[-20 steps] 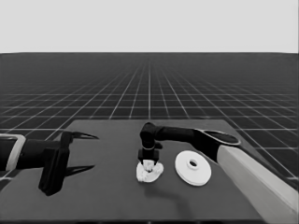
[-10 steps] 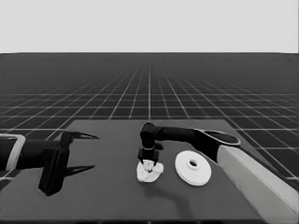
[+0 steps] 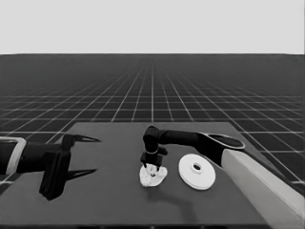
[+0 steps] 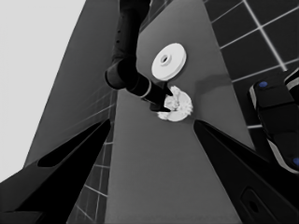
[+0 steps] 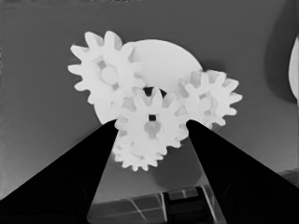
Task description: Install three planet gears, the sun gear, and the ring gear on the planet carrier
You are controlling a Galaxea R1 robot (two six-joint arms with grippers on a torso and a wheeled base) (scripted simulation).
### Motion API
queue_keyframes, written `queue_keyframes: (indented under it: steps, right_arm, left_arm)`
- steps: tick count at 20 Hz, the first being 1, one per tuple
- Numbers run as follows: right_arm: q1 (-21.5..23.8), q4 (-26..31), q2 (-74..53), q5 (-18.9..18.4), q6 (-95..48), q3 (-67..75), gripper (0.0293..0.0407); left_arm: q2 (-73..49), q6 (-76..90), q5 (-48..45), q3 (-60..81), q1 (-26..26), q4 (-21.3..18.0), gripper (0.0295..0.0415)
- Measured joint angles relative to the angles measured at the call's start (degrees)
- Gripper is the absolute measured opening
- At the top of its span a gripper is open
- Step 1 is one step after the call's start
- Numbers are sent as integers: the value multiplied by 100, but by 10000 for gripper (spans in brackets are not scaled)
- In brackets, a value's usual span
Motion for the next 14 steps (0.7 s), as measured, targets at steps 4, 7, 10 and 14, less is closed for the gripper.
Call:
queue_keyframes:
  steps: [4,7,10,14]
  right_arm:
    - [0,0,0,0,240,0,310]
    - [0,0,0,0,420,0,309]
    - [0,0,0,0,600,0,309]
    - [0,0,0,0,840,0,310]
  left_arm:
    - [0,0,0,0,0,0,385]
    - [0,0,0,0,0,0,385]
    - [0,0,0,0,0,0,385]
    - [0,0,0,0,0,0,385]
